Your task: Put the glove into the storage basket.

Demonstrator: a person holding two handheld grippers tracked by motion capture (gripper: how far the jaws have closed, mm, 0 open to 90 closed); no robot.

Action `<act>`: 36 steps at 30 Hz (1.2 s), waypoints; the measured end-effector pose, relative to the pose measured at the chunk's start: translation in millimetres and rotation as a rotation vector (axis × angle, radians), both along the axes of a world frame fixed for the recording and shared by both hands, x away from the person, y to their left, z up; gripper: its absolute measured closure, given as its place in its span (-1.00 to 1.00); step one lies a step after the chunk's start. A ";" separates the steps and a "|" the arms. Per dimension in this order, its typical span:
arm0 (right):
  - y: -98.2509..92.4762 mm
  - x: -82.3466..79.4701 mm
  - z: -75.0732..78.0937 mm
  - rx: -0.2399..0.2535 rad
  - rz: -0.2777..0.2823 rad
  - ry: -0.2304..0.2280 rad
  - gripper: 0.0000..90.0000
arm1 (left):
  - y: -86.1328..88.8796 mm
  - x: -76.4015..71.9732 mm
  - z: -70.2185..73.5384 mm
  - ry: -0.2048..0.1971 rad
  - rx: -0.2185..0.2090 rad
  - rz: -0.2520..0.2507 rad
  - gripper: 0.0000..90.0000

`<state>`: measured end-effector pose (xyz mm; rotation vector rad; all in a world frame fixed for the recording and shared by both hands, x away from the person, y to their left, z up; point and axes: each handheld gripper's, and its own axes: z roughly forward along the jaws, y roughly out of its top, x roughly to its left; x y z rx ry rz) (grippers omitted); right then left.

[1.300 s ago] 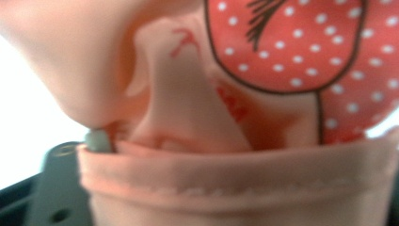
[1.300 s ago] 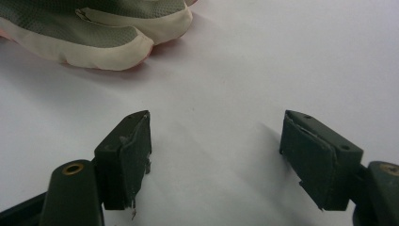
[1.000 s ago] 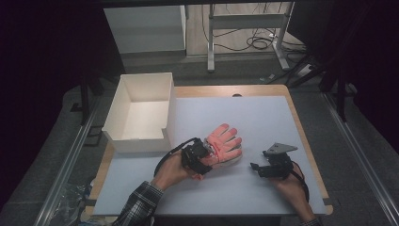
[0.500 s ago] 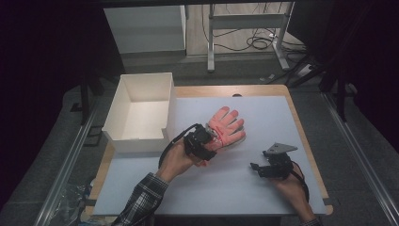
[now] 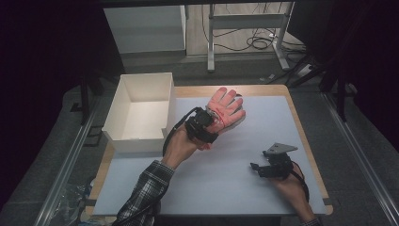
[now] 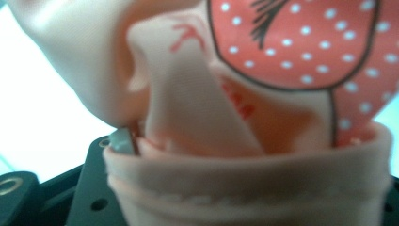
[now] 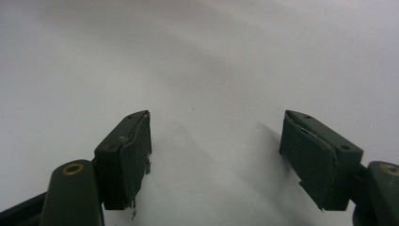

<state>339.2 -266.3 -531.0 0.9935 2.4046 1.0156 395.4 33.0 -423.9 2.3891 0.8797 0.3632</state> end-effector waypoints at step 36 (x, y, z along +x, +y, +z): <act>0.0 -0.1 0.0 0.000 0.000 0.000 -0.43 | 83.8 43.8 77.0 -0.085 -0.013 0.337 -0.04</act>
